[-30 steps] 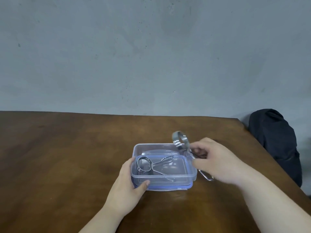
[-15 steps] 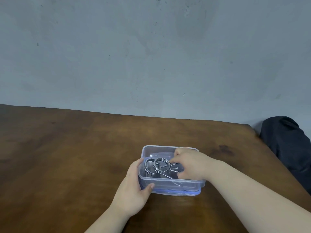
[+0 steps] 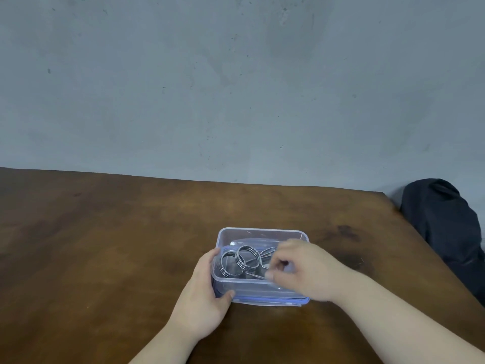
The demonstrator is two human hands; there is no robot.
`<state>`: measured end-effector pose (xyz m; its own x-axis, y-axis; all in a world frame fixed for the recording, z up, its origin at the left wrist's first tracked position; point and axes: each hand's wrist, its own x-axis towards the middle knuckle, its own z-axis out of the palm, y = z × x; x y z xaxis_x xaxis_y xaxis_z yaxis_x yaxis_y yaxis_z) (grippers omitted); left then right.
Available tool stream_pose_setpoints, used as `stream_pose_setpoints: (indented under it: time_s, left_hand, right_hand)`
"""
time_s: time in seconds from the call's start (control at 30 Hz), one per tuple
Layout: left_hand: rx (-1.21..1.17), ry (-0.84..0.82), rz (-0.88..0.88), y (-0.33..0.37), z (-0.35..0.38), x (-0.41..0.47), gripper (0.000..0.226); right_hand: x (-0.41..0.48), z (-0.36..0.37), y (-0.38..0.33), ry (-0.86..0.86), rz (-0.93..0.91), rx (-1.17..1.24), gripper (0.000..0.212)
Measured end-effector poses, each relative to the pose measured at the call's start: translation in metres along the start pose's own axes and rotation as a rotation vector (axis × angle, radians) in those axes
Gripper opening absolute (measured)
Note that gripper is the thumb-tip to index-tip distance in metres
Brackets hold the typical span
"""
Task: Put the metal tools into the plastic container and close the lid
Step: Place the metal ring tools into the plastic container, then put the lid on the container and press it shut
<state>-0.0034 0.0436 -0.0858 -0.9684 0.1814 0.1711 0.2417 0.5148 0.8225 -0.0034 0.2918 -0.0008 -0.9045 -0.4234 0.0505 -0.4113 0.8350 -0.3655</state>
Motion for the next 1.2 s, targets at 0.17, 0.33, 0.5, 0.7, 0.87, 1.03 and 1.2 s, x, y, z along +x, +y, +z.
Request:
stream_pose_setpoints:
  time_s: [0.17,0.33,0.5,0.7,0.87,1.03,1.2]
  left_hand:
    - [-0.04,0.002,-0.01,0.0,0.002,0.001,0.093]
    - [-0.096,-0.024,-0.05,-0.004,0.001,0.001,0.099]
    - [-0.044,-0.046,0.049,-0.008,0.001,0.002,0.086]
    - [0.337,-0.199,0.412,-0.018,0.005,0.006,0.024]
    - [0.556,-0.177,0.571,-0.016,0.008,0.003,0.008]
    - [0.522,-0.151,0.643,-0.012,-0.005,-0.011,0.005]
    - [0.34,0.024,0.681,0.009,-0.031,-0.024,0.013]
  right_hand:
    - [-0.017,0.023,0.002,-0.025,-0.093,-0.305,0.035]
    - [-0.021,0.023,0.011,0.127,-0.116,-0.305,0.03]
    - [-0.019,-0.001,0.015,0.272,-0.11,-0.3,0.038]
    - [-0.014,-0.031,0.032,0.366,-0.068,-0.322,0.037]
    - [-0.01,-0.039,0.044,0.339,-0.038,-0.337,0.041]
    - [-0.006,-0.034,0.055,0.277,-0.028,-0.334,0.042]
    - [-0.001,-0.024,0.065,0.179,-0.028,-0.308,0.041]
